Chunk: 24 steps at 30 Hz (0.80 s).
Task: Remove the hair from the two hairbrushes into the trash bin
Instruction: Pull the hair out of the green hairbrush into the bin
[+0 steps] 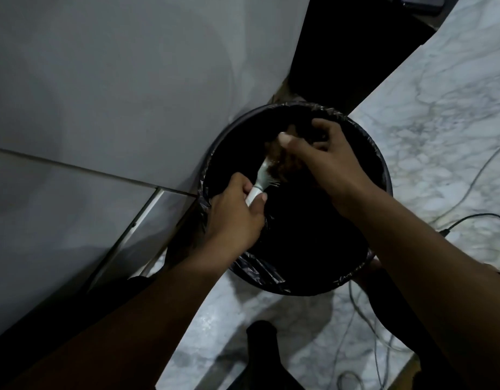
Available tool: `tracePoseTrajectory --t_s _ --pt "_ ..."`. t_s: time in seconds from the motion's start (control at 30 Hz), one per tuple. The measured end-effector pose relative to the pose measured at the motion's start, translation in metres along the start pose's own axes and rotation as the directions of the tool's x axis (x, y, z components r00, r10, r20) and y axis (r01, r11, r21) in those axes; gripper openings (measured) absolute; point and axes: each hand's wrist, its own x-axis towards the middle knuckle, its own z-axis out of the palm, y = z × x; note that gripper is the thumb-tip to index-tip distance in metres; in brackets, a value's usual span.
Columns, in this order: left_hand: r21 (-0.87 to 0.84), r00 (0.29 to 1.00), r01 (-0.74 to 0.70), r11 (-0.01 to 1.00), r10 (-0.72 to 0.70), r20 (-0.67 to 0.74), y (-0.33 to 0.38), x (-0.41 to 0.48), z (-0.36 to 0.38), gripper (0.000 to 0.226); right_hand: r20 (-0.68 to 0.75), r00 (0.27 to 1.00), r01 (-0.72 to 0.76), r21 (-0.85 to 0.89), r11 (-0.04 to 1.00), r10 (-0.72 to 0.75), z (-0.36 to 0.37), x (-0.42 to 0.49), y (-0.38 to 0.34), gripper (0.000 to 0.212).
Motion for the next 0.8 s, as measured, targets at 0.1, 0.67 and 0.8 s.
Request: tracePoseTrajectory --t_s 0.1,0.67,0.8 --pt "0.033 0.991 -0.137 0.990 0.137 0.006 0.007 -0.008 -0.002 0.019 -0.057 0.992 0.111 -0.062 0.992 -0.114 0.010 0.001 0.008 0.081" --pt "0.169 0.995 -0.094 0.981 0.096 -0.005 0.013 -0.009 -0.006 0.021 -0.256 0.955 0.118 -0.133 0.984 -0.149 0.015 0.008 0.007 0.010" --pt "0.251 0.998 -0.043 0.967 0.032 0.046 0.014 -0.008 -0.004 0.021 -0.201 0.976 0.099 0.080 0.992 -0.081 0.016 0.006 0.004 0.014"
